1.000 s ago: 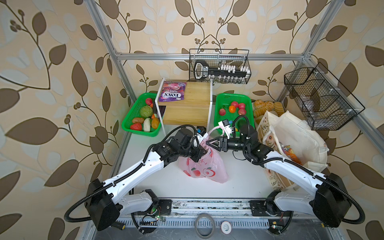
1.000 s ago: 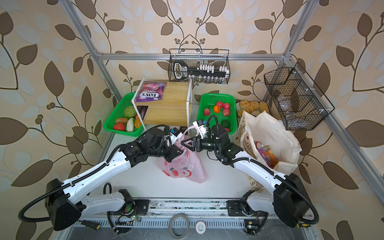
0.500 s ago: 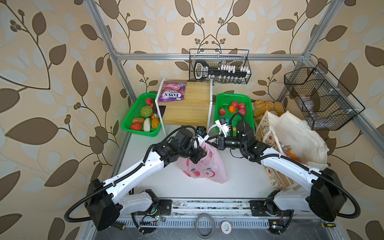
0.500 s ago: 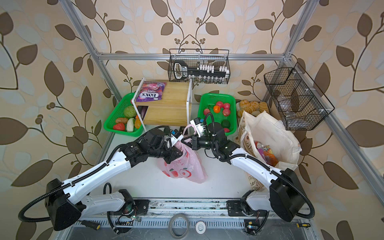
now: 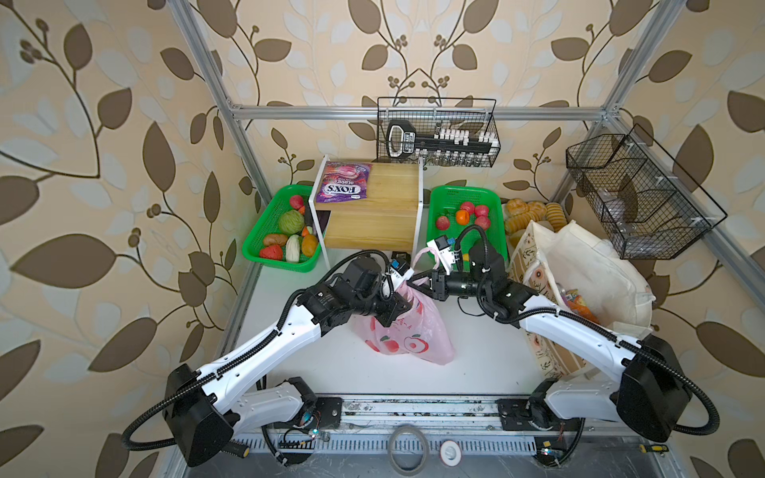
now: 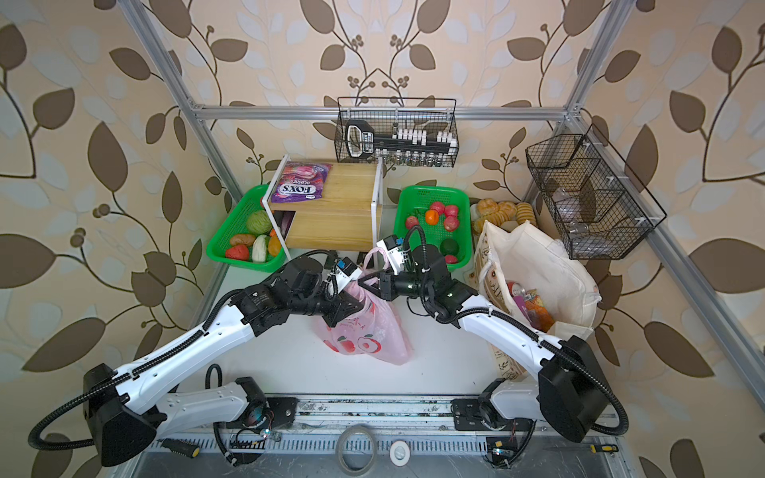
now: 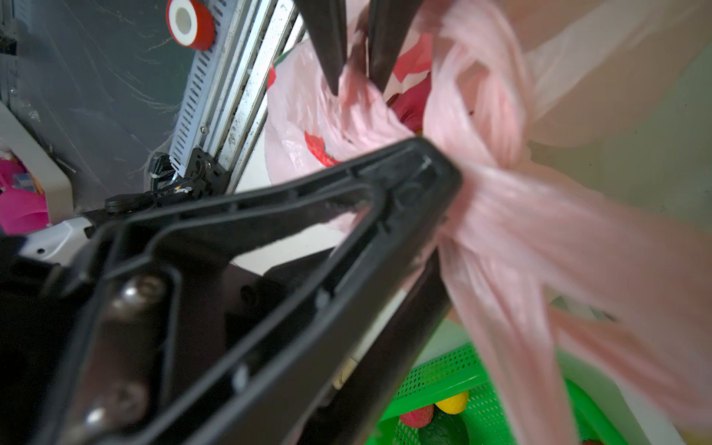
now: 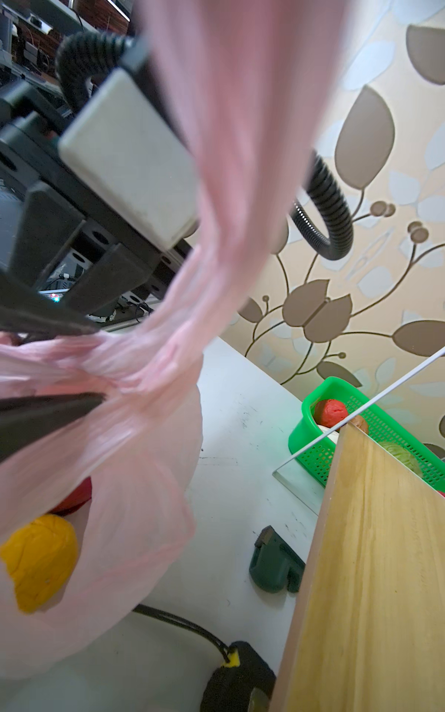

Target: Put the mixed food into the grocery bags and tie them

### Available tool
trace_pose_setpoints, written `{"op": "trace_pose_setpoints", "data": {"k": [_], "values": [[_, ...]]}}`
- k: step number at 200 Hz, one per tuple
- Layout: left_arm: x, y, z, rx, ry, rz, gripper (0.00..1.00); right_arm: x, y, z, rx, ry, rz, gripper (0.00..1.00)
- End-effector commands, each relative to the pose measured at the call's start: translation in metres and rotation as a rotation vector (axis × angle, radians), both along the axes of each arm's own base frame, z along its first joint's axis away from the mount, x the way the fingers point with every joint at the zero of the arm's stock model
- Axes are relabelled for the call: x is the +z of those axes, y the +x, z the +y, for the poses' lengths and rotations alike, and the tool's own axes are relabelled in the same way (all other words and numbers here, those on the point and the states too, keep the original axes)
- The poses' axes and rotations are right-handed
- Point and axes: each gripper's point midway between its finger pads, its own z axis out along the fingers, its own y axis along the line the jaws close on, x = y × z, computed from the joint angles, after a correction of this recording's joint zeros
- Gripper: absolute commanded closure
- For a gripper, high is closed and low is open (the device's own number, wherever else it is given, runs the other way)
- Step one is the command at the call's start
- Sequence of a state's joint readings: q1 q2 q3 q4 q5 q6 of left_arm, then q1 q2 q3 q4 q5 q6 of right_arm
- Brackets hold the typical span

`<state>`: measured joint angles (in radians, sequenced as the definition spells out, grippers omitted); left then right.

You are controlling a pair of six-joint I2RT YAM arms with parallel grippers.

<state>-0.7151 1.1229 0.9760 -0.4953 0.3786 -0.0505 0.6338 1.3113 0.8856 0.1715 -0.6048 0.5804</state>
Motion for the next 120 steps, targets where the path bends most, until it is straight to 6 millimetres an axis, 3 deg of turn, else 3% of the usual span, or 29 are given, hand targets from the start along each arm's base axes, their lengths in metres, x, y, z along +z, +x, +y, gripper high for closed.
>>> {"op": "trace_pose_setpoints", "data": {"k": [1,37,68,87,120], "values": [[0.007,-0.002,-0.001,-0.012,-0.002,-0.021,0.89,0.019,-0.008,0.002,0.037,0.038,-0.031,0.63],[0.005,-0.006,-0.006,-0.041,-0.012,0.008,0.89,0.014,-0.007,0.004,0.029,0.019,-0.033,0.62],[0.011,-0.007,-0.007,-0.047,-0.020,0.002,0.83,0.010,0.000,0.000,-0.017,-0.011,-0.056,0.84],[0.031,-0.009,-0.004,-0.041,-0.051,-0.031,0.67,0.012,0.000,-0.003,-0.031,-0.026,-0.105,0.92],[0.077,-0.014,0.007,-0.017,-0.126,-0.144,0.53,0.018,-0.001,-0.004,-0.025,-0.019,-0.151,0.95]]}}
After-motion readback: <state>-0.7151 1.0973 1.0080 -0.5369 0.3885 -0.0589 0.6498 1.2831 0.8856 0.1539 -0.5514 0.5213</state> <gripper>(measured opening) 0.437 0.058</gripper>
